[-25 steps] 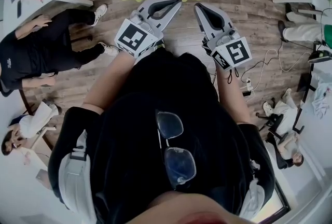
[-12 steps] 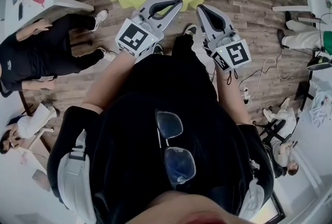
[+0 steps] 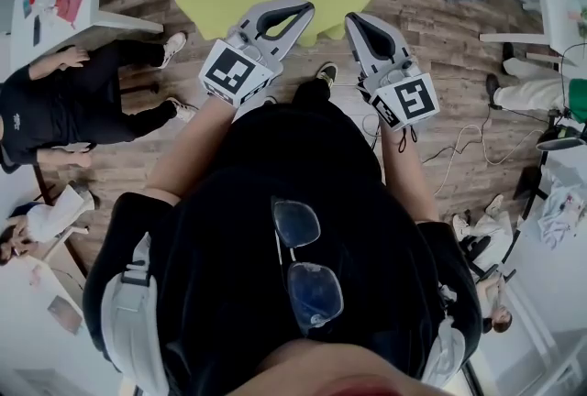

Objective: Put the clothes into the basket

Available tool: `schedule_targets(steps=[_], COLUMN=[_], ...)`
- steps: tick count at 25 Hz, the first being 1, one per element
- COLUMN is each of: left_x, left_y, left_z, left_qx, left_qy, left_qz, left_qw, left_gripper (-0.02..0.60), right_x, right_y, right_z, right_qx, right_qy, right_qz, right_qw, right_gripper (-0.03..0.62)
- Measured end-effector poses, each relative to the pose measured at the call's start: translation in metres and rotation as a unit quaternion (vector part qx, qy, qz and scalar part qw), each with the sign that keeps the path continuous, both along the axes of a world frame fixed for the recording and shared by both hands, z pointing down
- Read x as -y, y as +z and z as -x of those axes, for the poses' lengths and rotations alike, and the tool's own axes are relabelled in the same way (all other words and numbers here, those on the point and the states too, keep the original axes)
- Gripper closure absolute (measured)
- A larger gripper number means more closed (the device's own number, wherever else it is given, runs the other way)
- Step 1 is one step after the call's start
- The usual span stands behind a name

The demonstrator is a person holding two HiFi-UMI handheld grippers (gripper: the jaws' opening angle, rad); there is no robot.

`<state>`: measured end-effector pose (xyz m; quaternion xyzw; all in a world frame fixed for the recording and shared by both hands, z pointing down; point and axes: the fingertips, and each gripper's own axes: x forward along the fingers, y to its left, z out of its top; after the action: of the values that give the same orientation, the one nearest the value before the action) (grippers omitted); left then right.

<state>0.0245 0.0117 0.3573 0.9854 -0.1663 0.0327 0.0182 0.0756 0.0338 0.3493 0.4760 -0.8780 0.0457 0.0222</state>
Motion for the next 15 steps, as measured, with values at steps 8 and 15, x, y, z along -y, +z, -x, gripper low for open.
schedule_targets(steps=[8,15], left_x=[0.046,0.074], left_y=[0.000,0.004], left_z=[-0.057,-0.101], left_qx=[0.007,0.015], left_qy=[-0.008,-0.028], left_qz=[0.003,0.010], left_qw=[0.9999,0.9994], left_gripper=[0.571,0.572], right_x=[0.050,0.074], right_y=[0.005,0.011], right_z=[-0.062,-0.110], right_qx=[0.019,0.025], right_qy=[-0.004,-0.019], right_qz=[0.010,0.015], right_qw=[1.000,0.999], right_gripper=[0.569,0.569])
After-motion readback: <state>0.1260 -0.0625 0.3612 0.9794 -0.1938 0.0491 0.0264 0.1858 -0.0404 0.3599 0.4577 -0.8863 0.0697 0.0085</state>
